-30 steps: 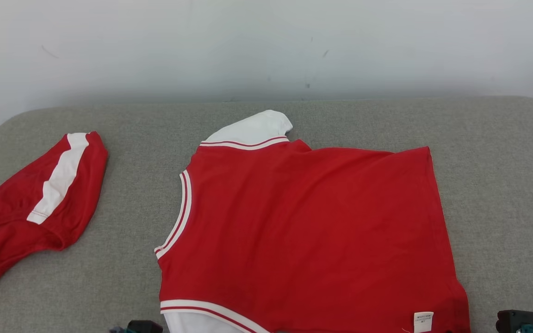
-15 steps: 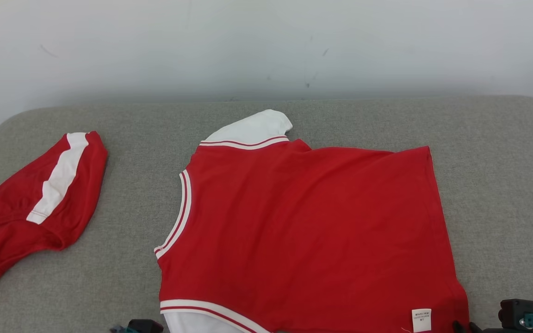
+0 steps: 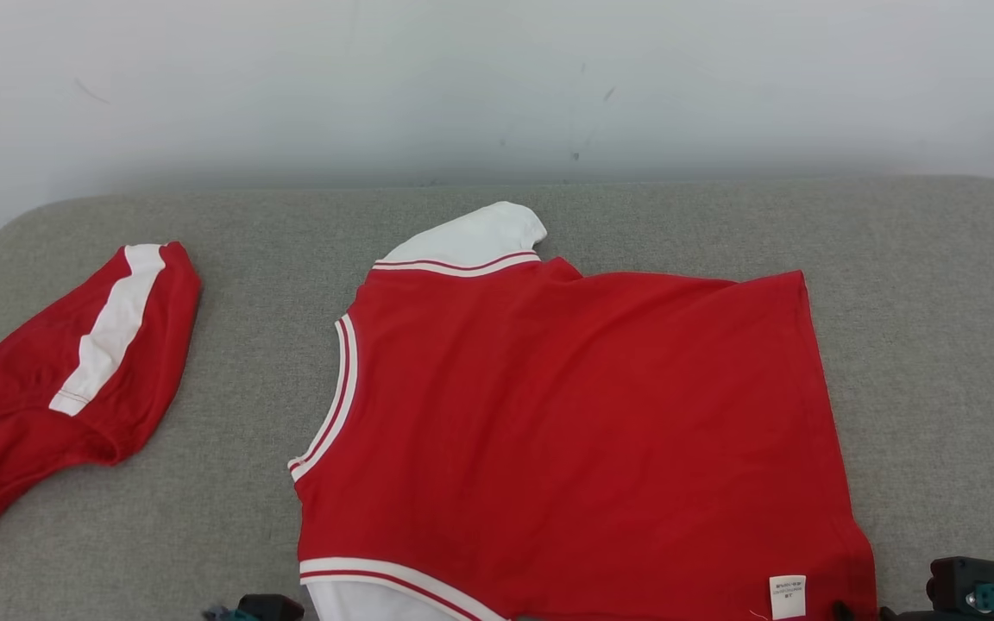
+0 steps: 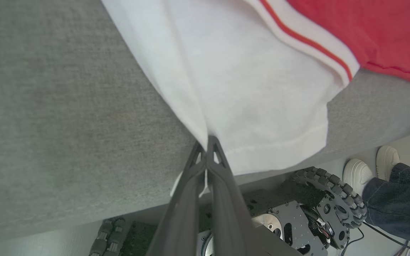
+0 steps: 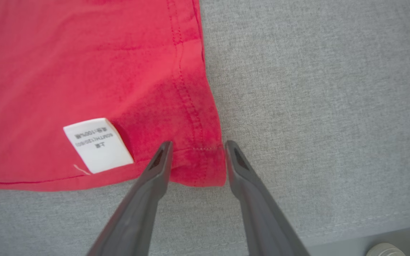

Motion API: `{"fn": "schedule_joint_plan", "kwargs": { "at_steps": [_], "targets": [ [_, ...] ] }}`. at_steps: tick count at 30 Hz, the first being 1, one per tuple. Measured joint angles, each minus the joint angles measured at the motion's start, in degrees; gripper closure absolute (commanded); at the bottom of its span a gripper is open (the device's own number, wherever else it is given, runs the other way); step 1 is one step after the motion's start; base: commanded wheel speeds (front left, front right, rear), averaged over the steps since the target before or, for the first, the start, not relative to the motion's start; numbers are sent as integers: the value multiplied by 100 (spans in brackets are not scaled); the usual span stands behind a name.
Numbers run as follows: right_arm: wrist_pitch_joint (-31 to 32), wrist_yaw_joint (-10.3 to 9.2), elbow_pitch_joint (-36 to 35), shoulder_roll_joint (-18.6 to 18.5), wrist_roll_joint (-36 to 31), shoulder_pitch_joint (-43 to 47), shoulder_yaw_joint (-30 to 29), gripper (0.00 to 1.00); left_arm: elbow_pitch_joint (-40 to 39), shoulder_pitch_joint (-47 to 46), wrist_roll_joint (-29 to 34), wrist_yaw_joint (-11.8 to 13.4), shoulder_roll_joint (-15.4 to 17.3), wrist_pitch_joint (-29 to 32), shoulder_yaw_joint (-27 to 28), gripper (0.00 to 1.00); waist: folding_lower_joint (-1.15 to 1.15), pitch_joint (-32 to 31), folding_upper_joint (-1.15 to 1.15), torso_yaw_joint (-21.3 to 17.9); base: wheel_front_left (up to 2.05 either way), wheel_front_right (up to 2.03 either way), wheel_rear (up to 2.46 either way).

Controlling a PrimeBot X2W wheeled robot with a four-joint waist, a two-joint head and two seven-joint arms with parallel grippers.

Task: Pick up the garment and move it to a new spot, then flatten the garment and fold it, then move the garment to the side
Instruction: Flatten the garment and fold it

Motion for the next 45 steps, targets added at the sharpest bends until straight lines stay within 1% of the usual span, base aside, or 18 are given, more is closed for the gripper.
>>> {"fn": "schedule_joint_plan", "kwargs": {
  "at_steps": [2,5,6,8,11,13,14,16,20,21,22,23,30,36,38,39,40,45],
  "targets": [
    [25,-3,2,33,0,2,2,30,-9,0,-41,0,0,12,0,100,0,1,0,-2,0,0,0],
    [73,-4,10,87,0,5,7,49,-20,0,-44,0,-1,15,-1,100,0,2,0,-3,0,0,0],
    [98,-4,12,97,0,8,8,50,-23,0,-45,0,-1,15,-1,100,0,2,0,-3,0,0,0],
    [104,-5,23,102,0,10,2,48,-26,0,-58,0,-1,15,-1,100,0,3,0,-3,0,0,0],
    [129,-7,27,100,-1,14,-52,27,-32,0,-60,0,0,21,0,100,0,6,0,-1,0,0,0],
    [129,-22,26,96,-3,32,-99,16,-36,0,-60,0,0,22,0,100,0,11,0,0,0,0,0],
    [129,-22,26,96,-14,48,-122,13,-40,0,-60,0,1,22,0,100,0,13,0,0,0,0,0],
    [129,-23,29,96,-47,88,-155,13,-48,1,-64,0,7,22,0,100,0,20,0,-3,0,0,0],
    [129,-24,46,99,-47,77,-169,21,-63,1,-67,-1,10,23,0,100,0,28,0,-6,0,0,0],
    [127,-24,62,100,-47,66,-170,26,-68,1,-67,-1,11,23,0,100,0,31,0,-7,0,0,0],
    [126,-24,76,101,-46,51,-176,38,-76,1,-67,-1,11,34,0,100,0,34,0,-8,0,0,0],
    [126,-24,97,102,-46,21,-181,40,-87,1,-67,-1,12,40,-1,100,0,37,0,-8,0,0,0],
    [68,-47,168,98,-47,-155,-216,42,-101,1,-67,-1,18,40,-7,100,0,42,0,7,0,0,0],
    [58,-47,291,112,-47,-154,-171,36,-113,1,-68,-2,19,41,-15,100,0,39,0,38,0,0,0],
    [47,-47,318,124,-47,-154,-158,40,-115,1,-68,-2,20,42,-16,100,0,38,0,46,0,0,0],
    [46,-47,325,125,-47,-154,-154,44,-116,1,-68,-2,21,45,-16,100,0,37,0,48,0,0,0],
    [45,-46,331,125,-47,-154,-151,52,-118,1,-68,-2,22,45,-16,100,0,35,0,50,0,0,0],
    [42,-36,359,131,-47,-158,-118,67,-123,8,-71,-1,32,45,-13,100,-1,-3,0,38,0,0,0]
  ]
}}
